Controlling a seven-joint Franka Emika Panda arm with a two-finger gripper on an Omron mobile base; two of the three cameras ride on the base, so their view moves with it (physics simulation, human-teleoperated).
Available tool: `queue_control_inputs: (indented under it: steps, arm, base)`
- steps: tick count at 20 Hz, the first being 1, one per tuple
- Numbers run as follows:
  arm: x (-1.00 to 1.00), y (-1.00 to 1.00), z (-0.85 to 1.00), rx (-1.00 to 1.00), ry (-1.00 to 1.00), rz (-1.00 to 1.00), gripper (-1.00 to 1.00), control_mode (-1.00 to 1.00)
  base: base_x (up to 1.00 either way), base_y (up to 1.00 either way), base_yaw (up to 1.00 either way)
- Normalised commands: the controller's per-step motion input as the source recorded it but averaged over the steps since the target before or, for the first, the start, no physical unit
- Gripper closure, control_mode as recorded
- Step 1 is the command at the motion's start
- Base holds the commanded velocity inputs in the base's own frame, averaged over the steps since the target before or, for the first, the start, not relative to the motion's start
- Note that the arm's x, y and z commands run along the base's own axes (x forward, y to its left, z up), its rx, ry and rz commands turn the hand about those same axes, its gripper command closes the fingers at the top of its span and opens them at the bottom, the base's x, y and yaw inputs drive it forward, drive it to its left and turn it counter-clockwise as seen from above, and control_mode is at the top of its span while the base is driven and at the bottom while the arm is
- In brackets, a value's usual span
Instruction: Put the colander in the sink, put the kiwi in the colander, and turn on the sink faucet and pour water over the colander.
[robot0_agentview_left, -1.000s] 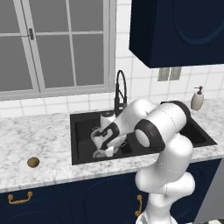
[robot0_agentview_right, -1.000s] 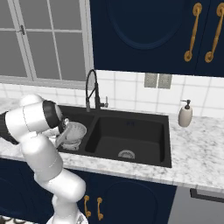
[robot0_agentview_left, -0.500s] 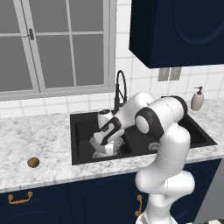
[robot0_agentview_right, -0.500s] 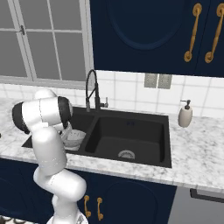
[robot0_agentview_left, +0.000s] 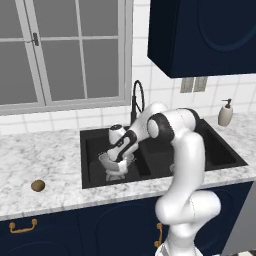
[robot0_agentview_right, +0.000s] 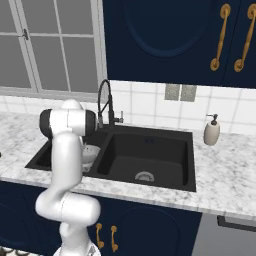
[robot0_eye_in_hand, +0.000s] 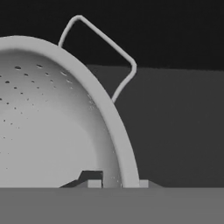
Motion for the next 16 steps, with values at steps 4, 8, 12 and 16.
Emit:
queue_control_inputs:
  steps: [4, 8, 12, 16]
  arm:
    - [0.46, 0.89, -0.68, -0.12, -0.12, -0.42, 1.00, -1.00]
    - [0.39, 0.85, -0.64, -0.12, -0.08, -0.41, 1.00, -1.00]
    - [0.08, 0.69, -0.26, -0.06, -0.08, -0.35, -1.00, -1.00]
    - [-0.11, 0.12, 0.03, 0.01, -0.13, -0.20, -1.00, -1.00]
  base:
    - [0.00, 0.00, 0.00]
    - [0.00, 0.00, 0.00]
    - [0.00, 0.00, 0.00]
    - [0.00, 0.00, 0.00]
